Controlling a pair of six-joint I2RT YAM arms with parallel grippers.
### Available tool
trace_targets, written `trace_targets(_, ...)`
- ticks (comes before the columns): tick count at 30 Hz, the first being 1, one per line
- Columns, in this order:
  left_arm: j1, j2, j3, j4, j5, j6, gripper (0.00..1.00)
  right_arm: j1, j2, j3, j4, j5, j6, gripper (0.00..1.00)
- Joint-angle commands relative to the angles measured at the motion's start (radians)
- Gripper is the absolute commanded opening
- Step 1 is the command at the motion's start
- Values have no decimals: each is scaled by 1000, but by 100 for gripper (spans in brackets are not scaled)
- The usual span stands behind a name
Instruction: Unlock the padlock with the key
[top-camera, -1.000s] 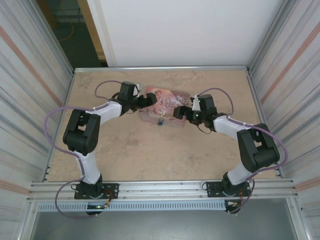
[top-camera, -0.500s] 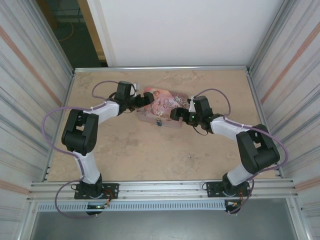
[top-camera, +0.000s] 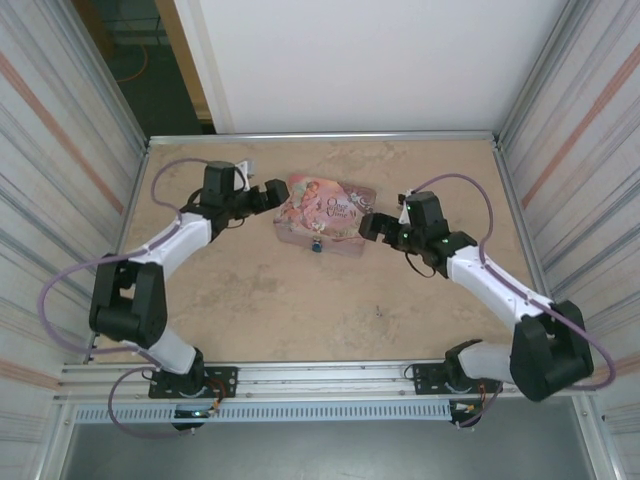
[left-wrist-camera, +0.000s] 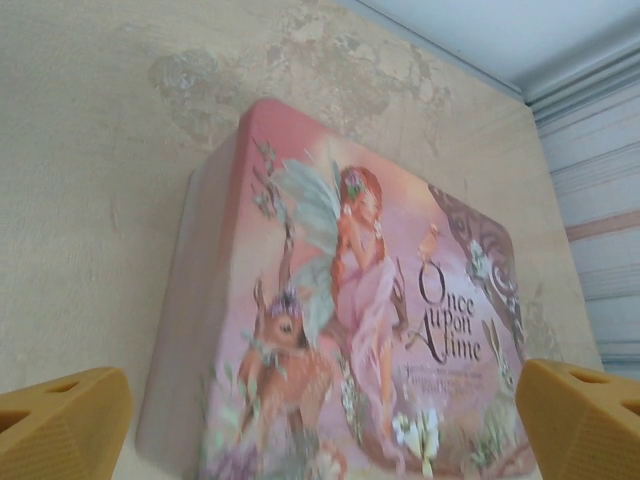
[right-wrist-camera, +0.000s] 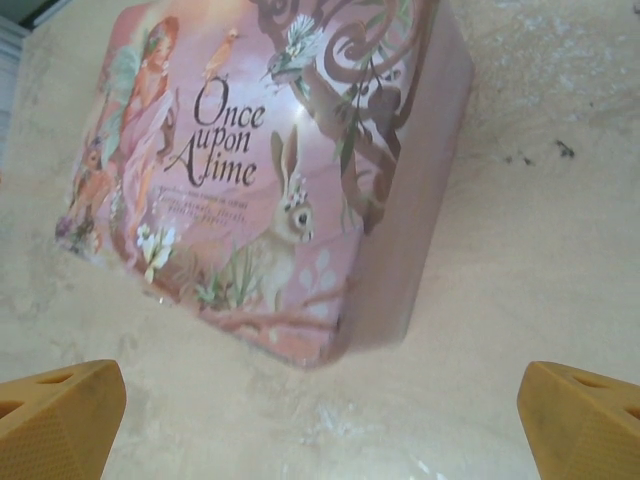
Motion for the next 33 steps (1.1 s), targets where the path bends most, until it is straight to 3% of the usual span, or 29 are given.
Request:
trace_targets(1,-6,-110,-81,-17,19,28,99,3,-83,-20,-184,-3,-27,96)
trace_targets(7,-27,-302,-210,-81,-19,46,99,51,-157,1,-448,27,-47,83)
trace_targets(13,-83,-462,-331,-116,-91,16,99,151,-137,-3,-602,78,-29,72)
trace_targets(22,-129,-520,-460,-73,-142,-43,99,314,33,13,-644,100,-26,59)
trace_targets(33,-128,-519,-453,-82,-166,-21,99,362,229,58,-608,110,-78,47)
